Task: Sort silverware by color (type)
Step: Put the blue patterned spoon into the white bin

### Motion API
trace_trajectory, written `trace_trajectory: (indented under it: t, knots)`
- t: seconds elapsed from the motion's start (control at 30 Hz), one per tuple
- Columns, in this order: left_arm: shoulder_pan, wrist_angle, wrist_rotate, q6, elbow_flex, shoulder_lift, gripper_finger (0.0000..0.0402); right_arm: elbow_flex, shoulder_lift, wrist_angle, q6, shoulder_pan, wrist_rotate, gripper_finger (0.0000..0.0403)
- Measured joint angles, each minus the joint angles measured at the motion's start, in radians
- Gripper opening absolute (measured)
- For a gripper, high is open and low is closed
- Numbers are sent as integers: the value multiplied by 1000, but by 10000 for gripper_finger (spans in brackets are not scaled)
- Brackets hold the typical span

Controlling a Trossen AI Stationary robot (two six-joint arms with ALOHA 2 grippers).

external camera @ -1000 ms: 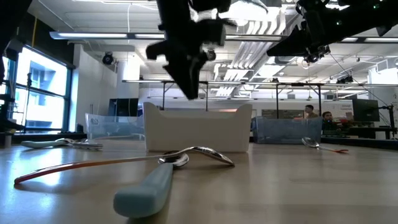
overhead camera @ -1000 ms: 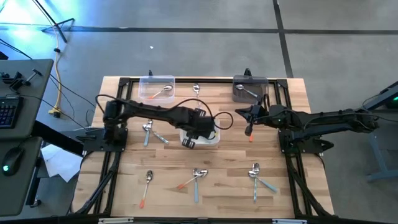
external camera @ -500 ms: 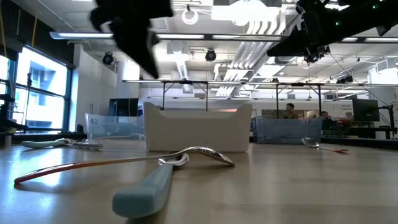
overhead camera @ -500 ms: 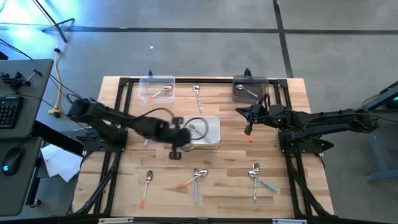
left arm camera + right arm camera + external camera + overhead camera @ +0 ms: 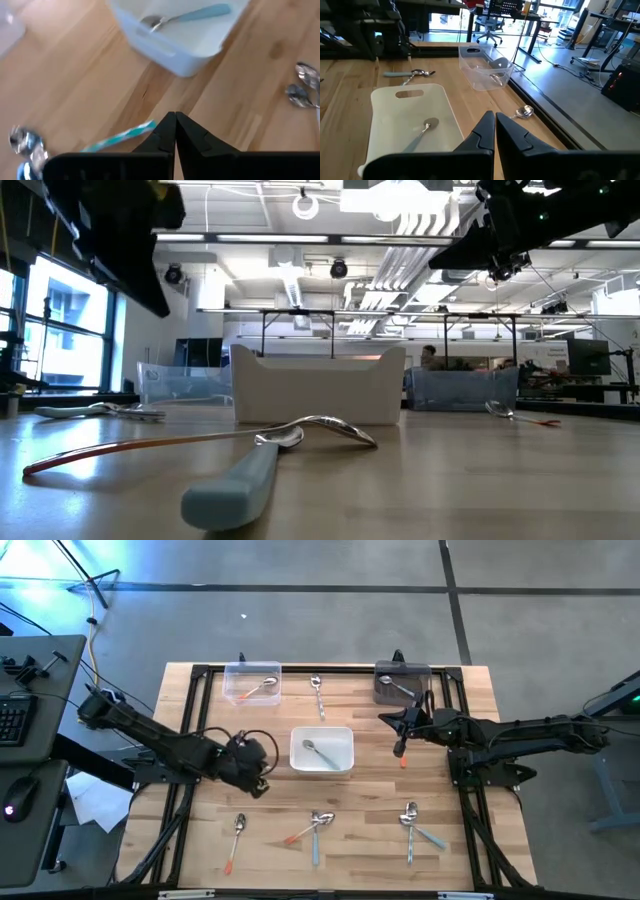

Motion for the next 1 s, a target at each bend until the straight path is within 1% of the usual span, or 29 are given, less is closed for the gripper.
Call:
trace_trajectory:
  t: [0.07,0.13,0.33,0.6,0.7,0.87,1.0]
  knots:
    - [5,-24,4,-67,-20,4,4,0,0,1,1,0,0,0]
    - [16,-35,25,-82,-29,16,15,0,0,1,1,0,0,0]
    - [60,-50,99,60,-31,33,69,0,0,12,1,0,-1,0]
    - [187,-51,270,365,-31,34,147,0,0,14,1,0,-2,0]
    - [229,-51,306,509,-31,34,167,0,0,14,1,0,-2,0]
    - [270,-42,312,793,-31,39,181,0,0,14,1,0,-2,0]
    - [306,-38,313,931,-29,64,179,0,0,13,1,0,-2,0]
